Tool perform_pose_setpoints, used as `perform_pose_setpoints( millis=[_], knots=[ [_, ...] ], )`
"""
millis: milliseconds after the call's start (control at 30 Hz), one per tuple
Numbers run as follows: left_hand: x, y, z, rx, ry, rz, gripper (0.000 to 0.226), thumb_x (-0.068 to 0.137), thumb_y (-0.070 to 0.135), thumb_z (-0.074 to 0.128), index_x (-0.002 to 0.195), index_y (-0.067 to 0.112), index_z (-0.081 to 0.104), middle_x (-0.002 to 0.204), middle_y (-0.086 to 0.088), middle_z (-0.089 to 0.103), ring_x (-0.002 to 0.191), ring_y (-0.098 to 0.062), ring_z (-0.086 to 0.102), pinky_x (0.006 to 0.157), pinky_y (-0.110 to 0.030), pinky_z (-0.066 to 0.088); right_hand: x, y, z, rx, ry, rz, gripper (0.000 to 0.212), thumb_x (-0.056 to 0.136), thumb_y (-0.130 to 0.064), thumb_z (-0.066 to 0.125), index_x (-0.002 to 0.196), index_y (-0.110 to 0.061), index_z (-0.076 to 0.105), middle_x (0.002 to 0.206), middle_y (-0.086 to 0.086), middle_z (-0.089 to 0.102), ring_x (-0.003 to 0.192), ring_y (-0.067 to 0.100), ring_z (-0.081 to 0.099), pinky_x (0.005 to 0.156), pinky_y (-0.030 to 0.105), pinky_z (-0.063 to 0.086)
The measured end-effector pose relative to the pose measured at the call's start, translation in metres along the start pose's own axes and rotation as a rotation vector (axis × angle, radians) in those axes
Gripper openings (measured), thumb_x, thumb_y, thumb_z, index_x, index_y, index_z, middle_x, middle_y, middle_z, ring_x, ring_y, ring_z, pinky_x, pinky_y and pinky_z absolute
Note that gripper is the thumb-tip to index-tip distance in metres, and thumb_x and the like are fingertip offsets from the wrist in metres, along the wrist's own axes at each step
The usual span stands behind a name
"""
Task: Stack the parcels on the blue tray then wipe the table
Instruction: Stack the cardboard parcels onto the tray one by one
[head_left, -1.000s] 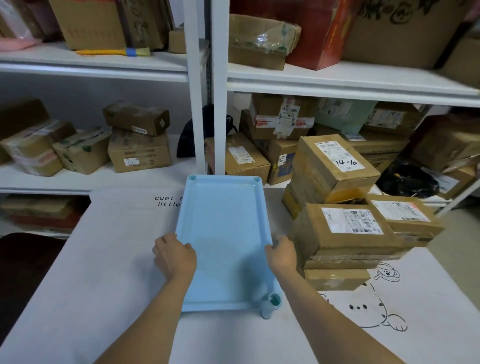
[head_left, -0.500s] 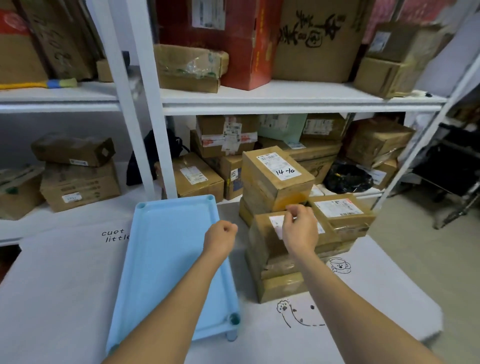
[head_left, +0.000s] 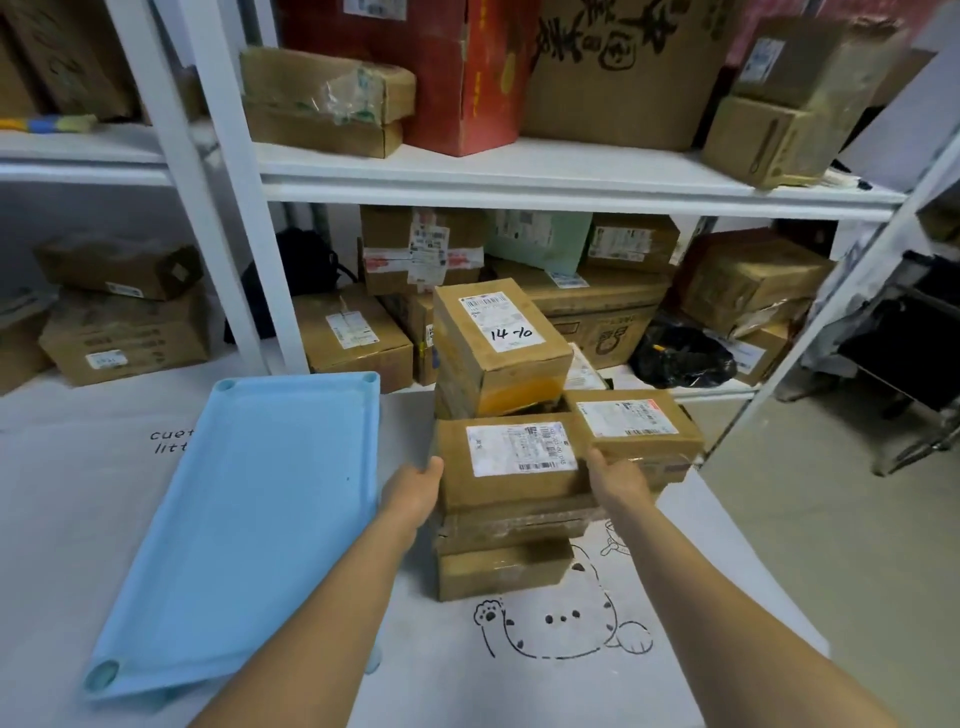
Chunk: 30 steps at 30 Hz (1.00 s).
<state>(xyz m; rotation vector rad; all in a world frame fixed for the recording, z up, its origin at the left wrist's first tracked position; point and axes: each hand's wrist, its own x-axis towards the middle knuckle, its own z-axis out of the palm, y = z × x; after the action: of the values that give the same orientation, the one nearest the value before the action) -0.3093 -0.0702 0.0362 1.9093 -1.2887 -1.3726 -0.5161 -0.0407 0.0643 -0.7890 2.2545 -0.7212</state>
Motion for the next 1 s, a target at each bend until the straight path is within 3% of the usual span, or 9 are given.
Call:
perform_pose_setpoints(
  millis=[100,233,333,433,533,667,767,867,1000],
  knots=[
    [-0.006,0.001,0.003,-0.126,-0.002,-0.038,0.055,0.1,0.049,0.026,0.124,0.009,0.055,0.129,-0.012,0.056,0.121,-0.028,0.05,0.098,-0.041,0.039,0.008,0.005,-0.006,0.064,-0.081,-0.01,0.046,0.095,-0.039,0.048,0.125,-0.004,0.055,0.117,0.011,0.058,0.101,0.025,0.052,0.082,0.034,0.041],
    [-0.019,-0.001,-0.006,-0.219,-0.062,0.048,0.054,0.102,0.044,0.023,0.123,0.013,0.061,0.134,-0.008,0.056,0.132,-0.025,0.041,0.112,-0.044,0.025,0.012,0.008,-0.017,0.23,-0.049,0.007,0.045,0.088,-0.038,0.061,0.123,-0.009,0.057,0.119,0.007,0.057,0.101,0.022,0.048,0.091,0.037,0.042],
    [-0.03,0.003,-0.017,-0.193,-0.043,0.171,0.042,0.1,0.044,0.034,0.125,0.024,0.06,0.148,0.0,0.038,0.139,-0.023,0.031,0.113,-0.043,0.023,0.012,0.007,-0.025,0.376,-0.019,0.057,0.054,0.082,-0.041,0.067,0.122,-0.008,0.053,0.121,0.008,0.053,0.106,0.026,0.048,0.098,0.041,0.044],
    [-0.036,0.014,-0.03,-0.21,-0.085,0.42,0.027,0.099,0.025,0.044,0.119,0.031,0.061,0.157,0.009,0.02,0.144,-0.016,0.019,0.114,-0.038,0.02,0.01,0.007,-0.029,0.518,-0.053,0.129,0.057,0.082,-0.041,0.066,0.124,-0.008,0.047,0.124,0.01,0.05,0.104,0.026,0.047,0.088,0.042,0.047],
    [-0.041,0.025,-0.046,-0.322,-0.186,0.554,0.042,0.096,0.001,0.047,0.105,0.036,0.067,0.156,0.013,0.018,0.143,-0.013,0.021,0.117,-0.037,0.023,0.006,0.004,-0.026,0.585,-0.152,0.16,0.057,0.084,-0.042,0.062,0.13,-0.012,0.044,0.123,0.01,0.05,0.109,0.028,0.048,0.081,0.043,0.047],
    [-0.048,0.042,-0.067,-0.342,-0.157,0.609,0.044,0.086,-0.004,0.06,0.11,0.033,0.065,0.148,0.011,0.03,0.13,-0.012,0.035,0.097,-0.026,0.042,-0.002,0.004,-0.015,0.636,-0.267,0.198,0.051,0.087,-0.043,0.057,0.129,-0.015,0.046,0.126,0.011,0.052,0.112,0.029,0.052,0.087,0.046,0.051],
    [-0.047,0.049,-0.083,-0.416,-0.075,0.608,0.042,0.081,0.001,0.069,0.116,0.023,0.062,0.128,0.001,0.053,0.115,-0.016,0.051,0.086,-0.02,0.048,-0.009,-0.001,-0.01,0.686,-0.343,0.204,0.048,0.088,-0.042,0.055,0.128,-0.015,0.05,0.12,0.013,0.057,0.102,0.029,0.057,0.074,0.041,0.053],
    [-0.048,0.055,-0.097,-0.478,-0.04,0.592,0.028,0.087,0.005,0.063,0.112,0.015,0.064,0.108,-0.003,0.066,0.101,-0.015,0.06,0.077,-0.015,0.05,-0.017,-0.007,-0.005,0.748,-0.442,0.198,0.04,0.092,-0.039,0.051,0.123,-0.014,0.054,0.107,0.013,0.061,0.092,0.026,0.059,0.06,0.034,0.051],
    [-0.05,0.063,-0.115,-0.481,0.018,0.596,0.023,0.095,0.012,0.052,0.113,0.013,0.067,0.101,0.001,0.066,0.089,-0.011,0.059,0.063,-0.01,0.049,-0.024,-0.016,0.004,0.75,-0.555,0.175,0.043,0.092,-0.042,0.051,0.123,-0.013,0.059,0.116,0.014,0.065,0.097,0.027,0.063,0.054,0.031,0.057]
  ],
)
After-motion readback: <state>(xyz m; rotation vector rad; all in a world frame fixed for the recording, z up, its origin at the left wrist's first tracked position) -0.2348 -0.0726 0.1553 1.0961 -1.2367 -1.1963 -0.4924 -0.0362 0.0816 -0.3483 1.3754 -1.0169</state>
